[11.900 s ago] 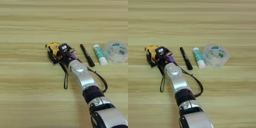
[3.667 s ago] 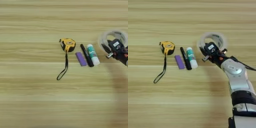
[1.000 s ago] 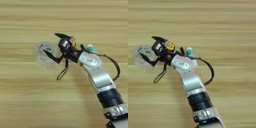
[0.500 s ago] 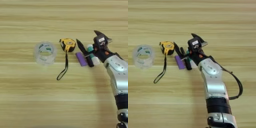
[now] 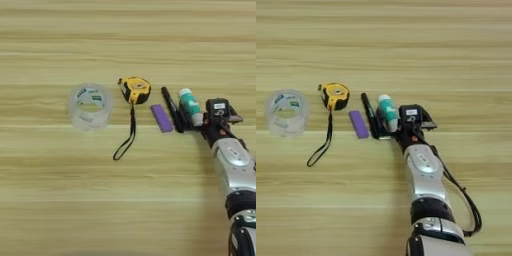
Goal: Move the objects on the table
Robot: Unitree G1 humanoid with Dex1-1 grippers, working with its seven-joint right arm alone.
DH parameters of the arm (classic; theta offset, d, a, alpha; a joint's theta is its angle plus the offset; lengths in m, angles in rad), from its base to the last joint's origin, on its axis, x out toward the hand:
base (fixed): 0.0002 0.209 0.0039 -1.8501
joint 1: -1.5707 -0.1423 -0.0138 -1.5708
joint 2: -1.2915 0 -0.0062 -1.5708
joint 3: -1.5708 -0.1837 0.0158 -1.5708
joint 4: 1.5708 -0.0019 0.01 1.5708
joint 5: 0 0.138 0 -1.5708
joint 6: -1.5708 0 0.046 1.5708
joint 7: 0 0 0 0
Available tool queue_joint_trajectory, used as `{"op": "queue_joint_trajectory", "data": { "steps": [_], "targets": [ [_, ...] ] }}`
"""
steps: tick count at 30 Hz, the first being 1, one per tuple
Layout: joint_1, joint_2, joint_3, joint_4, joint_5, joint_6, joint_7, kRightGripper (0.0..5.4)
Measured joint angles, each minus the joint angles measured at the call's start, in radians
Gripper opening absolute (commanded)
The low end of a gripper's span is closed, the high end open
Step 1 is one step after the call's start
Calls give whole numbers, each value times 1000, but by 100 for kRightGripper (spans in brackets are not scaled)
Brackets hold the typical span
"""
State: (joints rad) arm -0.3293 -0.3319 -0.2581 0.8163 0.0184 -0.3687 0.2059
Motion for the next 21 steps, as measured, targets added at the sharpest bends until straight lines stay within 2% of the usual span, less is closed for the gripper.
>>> {"op": "queue_joint_trajectory", "data": {
  "steps": [5,21],
  "targets": [
    [-8,0,14,26,2,-32,0,538],
    [-41,-1,18,84,21,-38,0,538]
  ]
}}
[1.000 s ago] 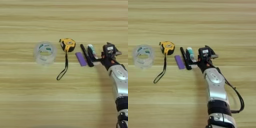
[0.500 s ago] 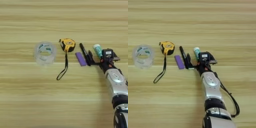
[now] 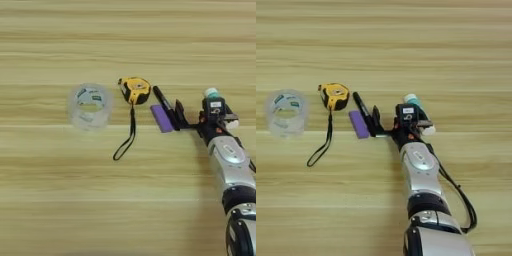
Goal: Move the objects on the table
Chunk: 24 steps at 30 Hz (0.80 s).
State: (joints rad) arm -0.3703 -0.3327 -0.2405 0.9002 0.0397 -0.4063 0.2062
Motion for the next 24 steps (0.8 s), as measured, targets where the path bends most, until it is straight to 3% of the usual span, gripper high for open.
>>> {"op": "queue_joint_trajectory", "data": {
  "steps": [8,18,24],
  "targets": [
    [-1,-14,-9,3,1,-11,-16,538],
    [7,-116,-91,-76,19,-44,-63,538],
    [5,-185,-148,47,47,-41,-62,538]
  ]
}}
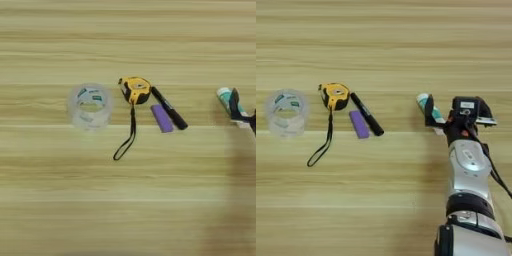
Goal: Move the objects on the table
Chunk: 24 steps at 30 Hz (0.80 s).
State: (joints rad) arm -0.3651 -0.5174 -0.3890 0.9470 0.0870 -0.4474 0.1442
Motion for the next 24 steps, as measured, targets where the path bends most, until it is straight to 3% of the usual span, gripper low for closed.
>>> {"op": "queue_joint_trajectory", "data": {
  "steps": [6,24],
  "targets": [
    [-1,-14,-10,127,17,2,38,538],
    [-5,-10,42,170,10,9,65,538]
  ]
}}
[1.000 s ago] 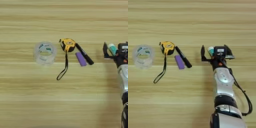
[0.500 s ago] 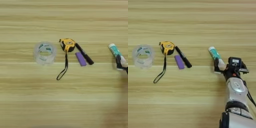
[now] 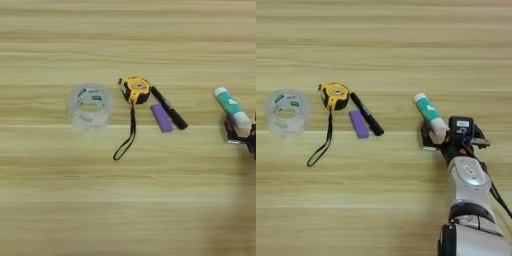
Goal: Move the objects on the table
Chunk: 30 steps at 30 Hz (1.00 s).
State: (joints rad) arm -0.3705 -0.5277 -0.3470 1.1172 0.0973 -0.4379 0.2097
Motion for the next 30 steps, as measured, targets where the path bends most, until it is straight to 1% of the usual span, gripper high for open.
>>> {"op": "queue_joint_trajectory", "data": {
  "steps": [4,12,14,16,21,25,27,28,30],
  "targets": [
    [-12,3,10,9,5,17,22,538],
    [-25,12,24,20,9,19,43,538],
    [-25,14,26,20,9,16,57,517],
    [-26,17,30,20,9,15,62,477],
    [-27,29,56,11,8,13,104,405],
    [-21,45,75,-14,8,12,128,364],
    [-19,55,82,-24,8,11,135,331],
    [-17,58,84,-32,8,12,138,323],
    [-10,62,95,-51,7,12,146,286]
  ]
}}
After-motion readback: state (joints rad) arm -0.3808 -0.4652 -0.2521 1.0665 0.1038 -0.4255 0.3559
